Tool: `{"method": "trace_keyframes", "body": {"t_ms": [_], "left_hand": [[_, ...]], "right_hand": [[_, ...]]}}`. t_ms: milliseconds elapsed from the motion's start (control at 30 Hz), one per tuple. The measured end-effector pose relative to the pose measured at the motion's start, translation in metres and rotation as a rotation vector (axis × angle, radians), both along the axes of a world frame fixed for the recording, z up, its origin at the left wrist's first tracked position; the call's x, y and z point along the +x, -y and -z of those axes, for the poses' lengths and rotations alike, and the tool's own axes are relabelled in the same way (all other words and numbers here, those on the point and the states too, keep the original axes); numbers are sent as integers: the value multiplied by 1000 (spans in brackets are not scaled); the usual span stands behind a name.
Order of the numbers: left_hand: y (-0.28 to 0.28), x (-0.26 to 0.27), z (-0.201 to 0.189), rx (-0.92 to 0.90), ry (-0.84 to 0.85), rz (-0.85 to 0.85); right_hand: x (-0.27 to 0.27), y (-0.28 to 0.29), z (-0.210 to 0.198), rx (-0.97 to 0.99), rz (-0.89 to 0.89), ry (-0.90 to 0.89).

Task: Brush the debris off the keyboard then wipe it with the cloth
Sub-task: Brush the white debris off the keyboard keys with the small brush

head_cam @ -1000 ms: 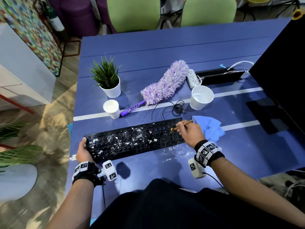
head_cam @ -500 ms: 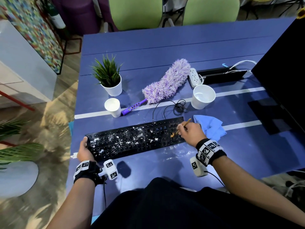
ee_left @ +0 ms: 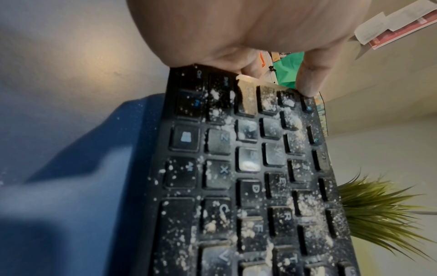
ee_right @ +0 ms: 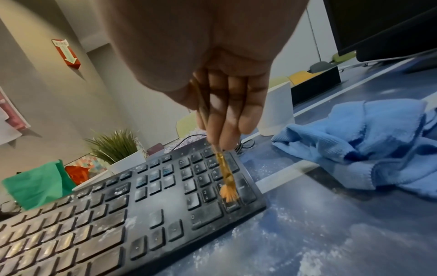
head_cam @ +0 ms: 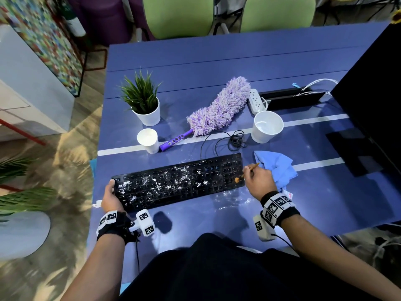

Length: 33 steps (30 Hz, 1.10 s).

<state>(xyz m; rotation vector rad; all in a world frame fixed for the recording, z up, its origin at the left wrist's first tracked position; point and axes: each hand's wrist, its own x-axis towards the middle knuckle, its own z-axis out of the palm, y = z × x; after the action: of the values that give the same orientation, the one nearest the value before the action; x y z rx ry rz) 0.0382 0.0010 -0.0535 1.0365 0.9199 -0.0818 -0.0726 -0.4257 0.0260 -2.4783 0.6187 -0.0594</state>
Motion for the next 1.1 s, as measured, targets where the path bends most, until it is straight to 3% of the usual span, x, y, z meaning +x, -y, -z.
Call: {"method": "trace_keyframes", "body": {"t_ms": [133,267,367,500,667,800,900,1033,1100], "left_hand": [[1,1,-1,17,9,-14],[7,-2,-8,-8,47,-7],[7,-2,-5,-6,29,-9],[5,-3,-3,-2,8,-6],[3,-3,-9,-2,-16,-26],[7,-3,-15,13,-13,-13],[5,-3,-14,3,-1,-11],[9,-4,-17,2,16,-4],[8,-3,-15,-12,9,5]], "right_hand": [[-3,-4,3,96,-124,-48],[-4,2,4,36,-22,50],[-2,-1,-3,92,-117,-18],[5,3,-22,24,-9,191],[9,2,-9,33,-110,-55],[3,-1,-10,17,-59,145],[4,-6,-9,21,-69,-2],[7,-6,-12,6,-70,122],[12,-6,-10,8,-75,76]]}}
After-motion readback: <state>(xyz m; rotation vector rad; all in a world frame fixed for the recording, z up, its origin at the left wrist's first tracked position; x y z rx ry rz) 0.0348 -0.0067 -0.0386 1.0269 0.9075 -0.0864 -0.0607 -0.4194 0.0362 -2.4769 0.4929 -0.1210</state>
